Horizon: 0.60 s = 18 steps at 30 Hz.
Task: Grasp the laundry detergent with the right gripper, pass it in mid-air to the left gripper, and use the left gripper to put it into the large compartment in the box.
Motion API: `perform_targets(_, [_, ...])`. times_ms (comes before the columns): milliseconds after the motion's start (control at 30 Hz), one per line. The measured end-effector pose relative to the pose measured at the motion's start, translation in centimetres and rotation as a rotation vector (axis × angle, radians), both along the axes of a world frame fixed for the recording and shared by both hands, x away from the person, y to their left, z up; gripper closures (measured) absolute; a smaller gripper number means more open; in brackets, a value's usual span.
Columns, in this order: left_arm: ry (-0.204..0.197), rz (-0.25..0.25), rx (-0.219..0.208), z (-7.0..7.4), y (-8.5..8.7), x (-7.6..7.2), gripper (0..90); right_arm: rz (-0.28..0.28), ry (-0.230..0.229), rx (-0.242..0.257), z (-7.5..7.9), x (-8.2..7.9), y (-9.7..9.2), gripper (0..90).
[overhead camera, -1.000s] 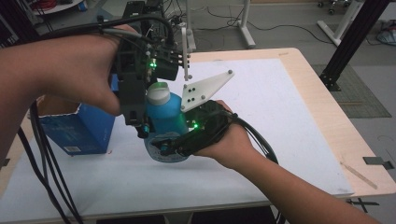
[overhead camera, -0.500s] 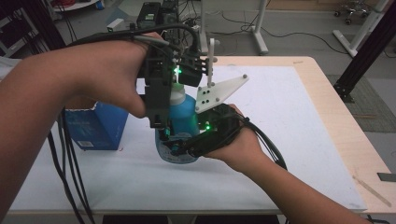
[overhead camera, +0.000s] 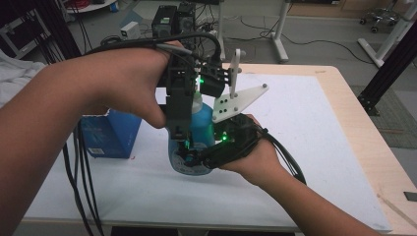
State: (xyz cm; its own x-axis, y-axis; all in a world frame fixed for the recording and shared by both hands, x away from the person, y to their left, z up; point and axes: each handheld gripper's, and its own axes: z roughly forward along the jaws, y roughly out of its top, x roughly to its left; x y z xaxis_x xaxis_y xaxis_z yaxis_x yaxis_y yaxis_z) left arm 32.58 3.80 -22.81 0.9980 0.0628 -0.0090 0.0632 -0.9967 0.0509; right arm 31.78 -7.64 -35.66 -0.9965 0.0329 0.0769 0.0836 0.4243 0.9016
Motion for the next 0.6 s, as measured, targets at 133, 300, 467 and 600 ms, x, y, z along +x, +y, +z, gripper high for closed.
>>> perform_targets(133, [-0.004,-0.004,0.003,-0.03,0.00,0.06,10.5,0.003,0.002,0.001,-0.04,0.03,0.09,45.8])
perform_targets(300, [-0.004,-0.010,0.009,-0.09,-0.06,0.08,13.4,0.002,-0.001,0.002,0.00,0.02,0.12,45.8])
perform_targets(467, [0.000,-0.008,0.013,-0.14,-0.11,0.06,16.5,0.001,0.004,0.003,-0.02,0.03,0.14,45.8])
perform_targets(600, [0.006,-0.009,0.019,-0.15,-0.13,0.01,20.8,0.002,0.004,0.001,-0.04,0.06,0.13,45.9])
